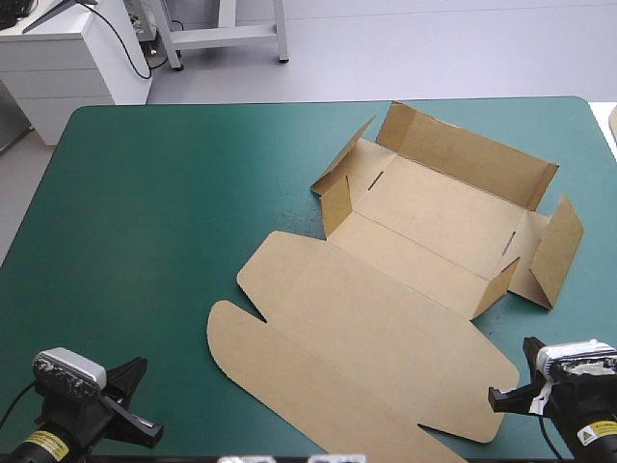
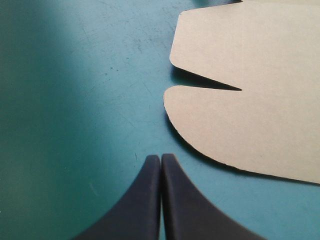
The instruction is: Fold the box
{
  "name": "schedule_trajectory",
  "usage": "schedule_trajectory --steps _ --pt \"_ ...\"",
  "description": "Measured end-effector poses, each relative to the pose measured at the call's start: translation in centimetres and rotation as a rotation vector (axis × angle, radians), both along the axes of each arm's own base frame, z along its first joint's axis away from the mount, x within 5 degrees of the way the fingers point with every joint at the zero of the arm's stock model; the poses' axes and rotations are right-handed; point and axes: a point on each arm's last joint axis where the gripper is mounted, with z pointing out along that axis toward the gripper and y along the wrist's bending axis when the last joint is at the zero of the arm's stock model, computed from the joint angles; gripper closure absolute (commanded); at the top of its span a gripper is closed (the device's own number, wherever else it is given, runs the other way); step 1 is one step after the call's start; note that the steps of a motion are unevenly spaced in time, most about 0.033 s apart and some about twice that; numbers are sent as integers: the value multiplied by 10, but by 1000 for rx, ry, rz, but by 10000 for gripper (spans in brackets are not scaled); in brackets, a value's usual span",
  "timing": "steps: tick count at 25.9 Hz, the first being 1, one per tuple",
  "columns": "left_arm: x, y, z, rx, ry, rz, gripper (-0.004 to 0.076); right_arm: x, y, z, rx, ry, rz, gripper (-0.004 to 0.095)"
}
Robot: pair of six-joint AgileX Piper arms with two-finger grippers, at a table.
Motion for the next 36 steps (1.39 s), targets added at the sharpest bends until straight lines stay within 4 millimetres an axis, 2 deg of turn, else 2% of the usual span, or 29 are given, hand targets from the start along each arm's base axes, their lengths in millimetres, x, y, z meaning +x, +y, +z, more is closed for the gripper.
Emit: schedule_trajectory --steps 8,11,15,20,25,30,36 --pt "0 0 0 0 0 0 731 1 1 0 14 31 10 923" --pt "0 0 0 0 0 0 731 7 1 15 14 95 23 923" --pt "0 0 0 0 0 0 731 29 1 49 28 156 39 923" --pt "0 0 0 0 0 0 731 63 0 74 78 269 51 923" --pt "0 0 0 0 0 0 731 102 -4 83 113 393 47 923" --pt "0 0 0 0 0 0 731 139 -9 84 159 523 -6 913" --pt "0 0 0 0 0 0 731 171 -19 82 134 689 -75 741"
